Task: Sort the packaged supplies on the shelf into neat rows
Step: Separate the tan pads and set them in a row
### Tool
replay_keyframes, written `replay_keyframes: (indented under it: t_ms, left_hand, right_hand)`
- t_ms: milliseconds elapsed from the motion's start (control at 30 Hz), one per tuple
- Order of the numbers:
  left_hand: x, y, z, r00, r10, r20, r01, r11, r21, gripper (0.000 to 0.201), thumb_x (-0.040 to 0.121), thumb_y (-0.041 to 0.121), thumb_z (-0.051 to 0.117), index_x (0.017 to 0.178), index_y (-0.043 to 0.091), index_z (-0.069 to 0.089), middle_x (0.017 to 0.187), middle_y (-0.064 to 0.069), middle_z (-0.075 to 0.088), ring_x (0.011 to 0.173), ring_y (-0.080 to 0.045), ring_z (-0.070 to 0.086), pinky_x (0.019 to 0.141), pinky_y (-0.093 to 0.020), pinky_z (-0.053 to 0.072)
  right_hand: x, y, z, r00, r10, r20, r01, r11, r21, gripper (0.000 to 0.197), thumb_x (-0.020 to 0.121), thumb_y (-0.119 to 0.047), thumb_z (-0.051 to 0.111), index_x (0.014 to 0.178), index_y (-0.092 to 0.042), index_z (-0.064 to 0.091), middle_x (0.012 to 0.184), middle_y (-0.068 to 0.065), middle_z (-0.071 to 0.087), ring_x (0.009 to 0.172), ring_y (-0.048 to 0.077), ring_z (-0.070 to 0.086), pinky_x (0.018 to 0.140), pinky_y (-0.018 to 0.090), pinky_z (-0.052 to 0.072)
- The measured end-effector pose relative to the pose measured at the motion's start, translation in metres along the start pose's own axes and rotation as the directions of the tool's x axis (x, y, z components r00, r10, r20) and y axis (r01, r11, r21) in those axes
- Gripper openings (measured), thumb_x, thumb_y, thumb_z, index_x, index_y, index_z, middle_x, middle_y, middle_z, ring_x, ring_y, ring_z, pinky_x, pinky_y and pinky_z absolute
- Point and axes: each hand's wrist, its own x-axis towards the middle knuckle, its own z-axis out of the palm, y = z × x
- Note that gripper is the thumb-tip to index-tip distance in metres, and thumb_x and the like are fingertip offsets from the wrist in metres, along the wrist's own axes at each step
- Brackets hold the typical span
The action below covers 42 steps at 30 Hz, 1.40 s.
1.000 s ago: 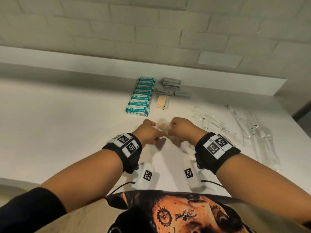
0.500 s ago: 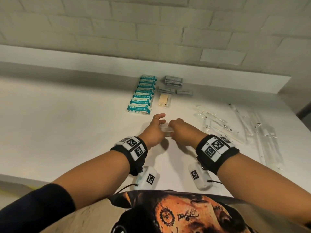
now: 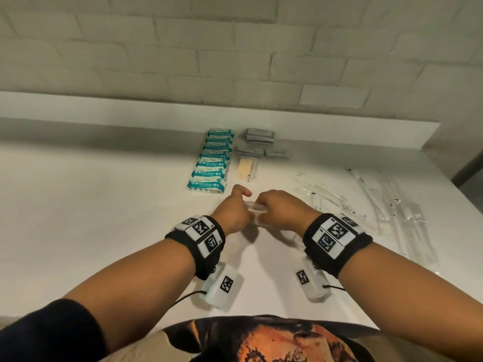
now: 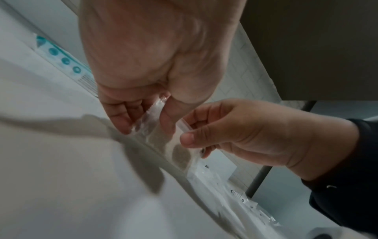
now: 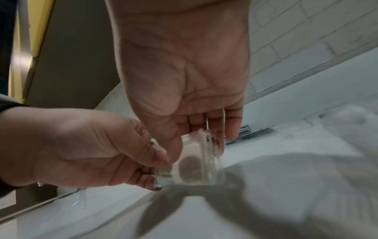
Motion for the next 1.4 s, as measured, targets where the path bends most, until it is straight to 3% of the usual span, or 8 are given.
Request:
replay_keyframes:
  t_ms: [233,400,533,733,933,1067,1233,1400]
  left_hand:
    - [0.047,0.032,-0.011,0.997,0.078,-0.029,-0.074,0.991,0.107,0.043,0.085,0.016,0.066,0.126,0.019,0.053,0.115,-0.001,0.061,0.101,-0.019,0.061,0.091,-0.031,0.049]
    - [0.093,0.054,-0.035,0.985,0.163,-0.058,-0.118,0.876,0.468,0.037,0.092,0.012,0.048,0.127,0.016,0.059,0.137,-0.008,0.051,0.123,-0.025,0.051,0.102,-0.032,0.040]
    - [0.120,0.060,-0.040,0.991,0.126,0.042,-0.120,0.718,0.686,0.036,0.088,0.004,0.043,0.118,0.007,0.064,0.125,-0.013,0.059,0.113,-0.028,0.057,0.097,-0.036,0.047]
    - [0.141,0.048,-0.035,0.985,0.080,0.152,-0.171,0.547,0.820,0.030,0.088,0.006,0.039,0.102,0.003,0.065,0.108,-0.016,0.063,0.096,-0.029,0.059,0.073,-0.031,0.040]
    - [0.145,0.040,-0.032,0.987,0.110,0.118,-0.160,0.586,0.794,0.028,0.087,0.009,0.041,0.101,0.005,0.065,0.104,-0.014,0.059,0.091,-0.027,0.058,0.076,-0.032,0.044]
    - [0.143,0.040,-0.033,0.987,0.112,0.118,-0.162,0.591,0.790,0.026,0.086,0.011,0.043,0.098,0.007,0.066,0.102,-0.013,0.059,0.088,-0.026,0.056,0.082,-0.034,0.048]
    - [0.132,0.048,-0.037,0.989,0.111,0.094,-0.144,0.640,0.755,0.025,0.088,0.010,0.043,0.097,0.006,0.065,0.106,-0.014,0.061,0.087,-0.025,0.055,0.082,-0.033,0.048]
    - [0.113,0.060,-0.045,0.982,0.191,-0.012,-0.150,0.805,0.575,0.038,0.087,0.007,0.048,0.121,0.013,0.062,0.124,-0.010,0.053,0.112,-0.028,0.054,0.098,-0.036,0.045]
  right_hand:
    - [0.034,0.039,-0.027,0.969,0.239,0.064,-0.247,0.935,0.255,0.019,0.079,-0.017,0.072,0.097,-0.010,0.070,0.089,0.005,0.067,0.075,0.017,0.057,0.064,0.026,0.043]
    - [0.075,0.068,-0.033,0.843,0.507,0.182,-0.493,0.589,0.640,0.015,0.081,-0.003,0.073,0.083,0.002,0.060,0.070,0.015,0.060,0.054,0.024,0.059,0.044,0.024,0.050]
    - [0.111,0.076,-0.036,0.750,0.594,0.292,-0.563,0.340,0.753,0.016,0.083,0.000,0.069,0.081,0.000,0.054,0.080,0.017,0.060,0.078,0.029,0.061,0.076,0.035,0.056]
    - [0.140,0.076,-0.032,0.720,0.615,0.323,-0.598,0.312,0.738,0.017,0.091,0.000,0.059,0.108,0.000,0.056,0.034,0.002,0.054,0.048,0.017,0.043,0.050,0.028,0.043]
    - [0.146,0.072,-0.030,0.738,0.626,0.253,-0.552,0.343,0.760,0.022,0.085,0.007,0.061,0.105,0.001,0.057,0.032,0.001,0.053,0.042,0.017,0.044,0.049,0.028,0.048]
    - [0.145,0.070,-0.034,0.764,0.612,0.203,-0.542,0.439,0.716,0.006,0.085,0.001,0.063,0.085,-0.004,0.059,0.059,0.006,0.061,0.052,0.018,0.052,0.056,0.027,0.048]
    - [0.141,0.066,-0.035,0.793,0.607,0.045,-0.551,0.685,0.477,0.051,0.082,-0.019,0.067,0.127,-0.004,0.049,0.119,0.013,0.062,0.111,0.027,0.060,0.080,0.031,0.051]
    - [0.099,0.078,-0.061,0.854,0.515,-0.070,-0.397,0.734,0.551,0.029,0.089,-0.032,0.058,0.102,-0.006,0.060,0.091,0.011,0.063,0.077,0.027,0.061,0.060,0.027,0.044]
